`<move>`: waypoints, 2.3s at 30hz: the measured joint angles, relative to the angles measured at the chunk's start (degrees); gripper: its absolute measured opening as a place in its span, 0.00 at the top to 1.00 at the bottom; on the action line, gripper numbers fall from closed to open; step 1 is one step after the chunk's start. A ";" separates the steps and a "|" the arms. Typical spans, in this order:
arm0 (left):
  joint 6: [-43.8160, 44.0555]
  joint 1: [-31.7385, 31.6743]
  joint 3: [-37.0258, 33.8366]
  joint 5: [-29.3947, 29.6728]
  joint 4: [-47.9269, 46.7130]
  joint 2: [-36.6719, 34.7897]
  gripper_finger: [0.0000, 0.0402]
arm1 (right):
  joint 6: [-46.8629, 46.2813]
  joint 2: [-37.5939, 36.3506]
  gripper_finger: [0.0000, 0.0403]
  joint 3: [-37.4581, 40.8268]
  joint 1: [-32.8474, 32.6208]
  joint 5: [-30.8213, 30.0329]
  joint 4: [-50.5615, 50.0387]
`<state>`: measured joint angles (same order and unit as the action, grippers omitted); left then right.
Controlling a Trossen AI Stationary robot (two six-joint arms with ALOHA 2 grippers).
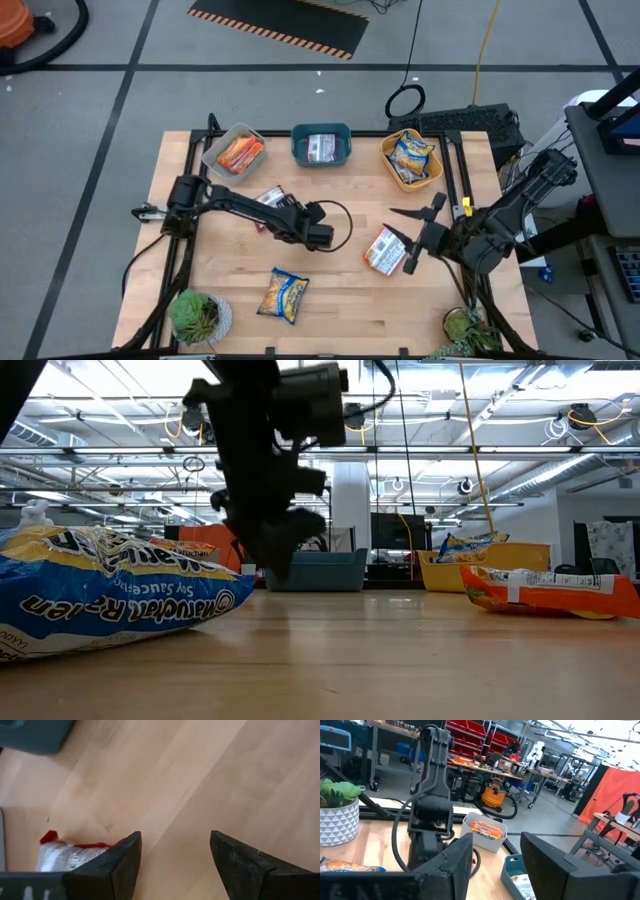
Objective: Sort Maruchan noodles
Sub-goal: Put the red noodle pack into the blue bin
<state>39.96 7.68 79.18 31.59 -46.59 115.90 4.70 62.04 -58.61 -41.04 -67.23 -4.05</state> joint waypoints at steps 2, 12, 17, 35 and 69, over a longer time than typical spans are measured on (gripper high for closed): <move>0.43 0.00 0.00 0.53 -0.91 1.24 0.40 | -0.95 0.00 0.60 0.00 0.00 -0.01 0.00; 4.30 2.49 0.11 10.41 -9.11 6.15 0.40 | -4.06 0.44 0.60 0.00 0.04 0.18 0.26; 4.09 5.09 0.02 16.54 -9.28 6.84 0.40 | -3.99 0.46 0.60 0.00 0.04 1.52 3.08; 6.26 1.80 -1.04 14.79 -10.74 6.77 0.40 | -0.02 2.36 0.60 0.00 0.04 5.73 8.42; 3.84 2.90 -2.88 18.06 -10.68 6.89 0.81 | 3.55 2.60 0.60 0.00 0.04 5.89 9.86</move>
<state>43.80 10.59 76.30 49.65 -57.27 122.79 8.25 64.64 -58.61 -40.99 -61.34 5.80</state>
